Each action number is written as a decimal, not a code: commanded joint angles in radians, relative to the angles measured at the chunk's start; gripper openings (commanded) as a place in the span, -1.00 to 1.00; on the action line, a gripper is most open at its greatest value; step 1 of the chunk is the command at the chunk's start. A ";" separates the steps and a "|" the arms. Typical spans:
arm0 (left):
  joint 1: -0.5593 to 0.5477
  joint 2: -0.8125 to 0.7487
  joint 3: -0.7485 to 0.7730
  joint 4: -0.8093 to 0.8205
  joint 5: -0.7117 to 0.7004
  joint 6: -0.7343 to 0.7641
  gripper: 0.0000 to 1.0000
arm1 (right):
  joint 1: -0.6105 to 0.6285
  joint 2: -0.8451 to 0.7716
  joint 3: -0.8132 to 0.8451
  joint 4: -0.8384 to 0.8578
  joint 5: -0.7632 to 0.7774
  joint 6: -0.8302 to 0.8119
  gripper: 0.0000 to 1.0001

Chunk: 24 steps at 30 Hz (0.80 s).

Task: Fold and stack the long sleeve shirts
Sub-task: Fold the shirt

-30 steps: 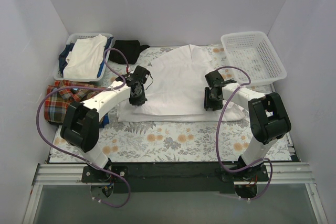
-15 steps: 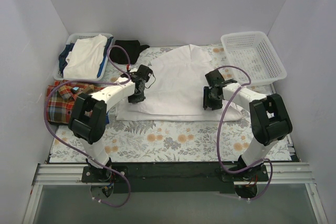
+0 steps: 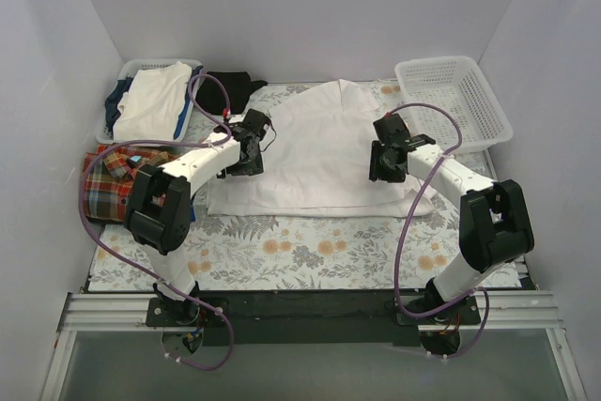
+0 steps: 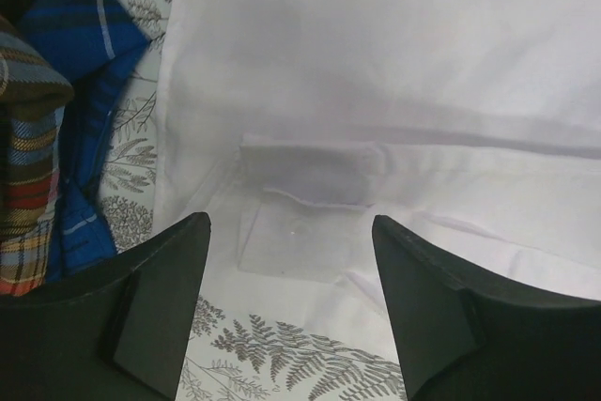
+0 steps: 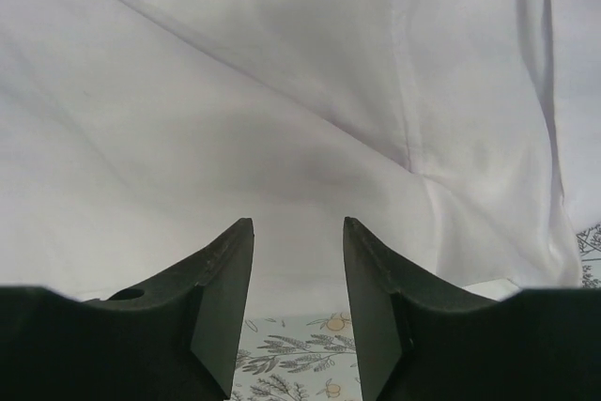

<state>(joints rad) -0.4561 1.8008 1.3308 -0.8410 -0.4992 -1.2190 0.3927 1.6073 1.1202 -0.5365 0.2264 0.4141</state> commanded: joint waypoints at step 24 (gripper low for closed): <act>0.002 0.062 -0.142 0.082 0.162 -0.024 0.28 | -0.224 -0.030 -0.198 0.033 0.050 0.075 -0.07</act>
<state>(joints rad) -0.4561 1.8408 1.2182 -0.7643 -0.3290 -1.2350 0.2050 1.6089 0.9409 -0.5304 0.2523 0.4751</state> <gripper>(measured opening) 0.640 0.468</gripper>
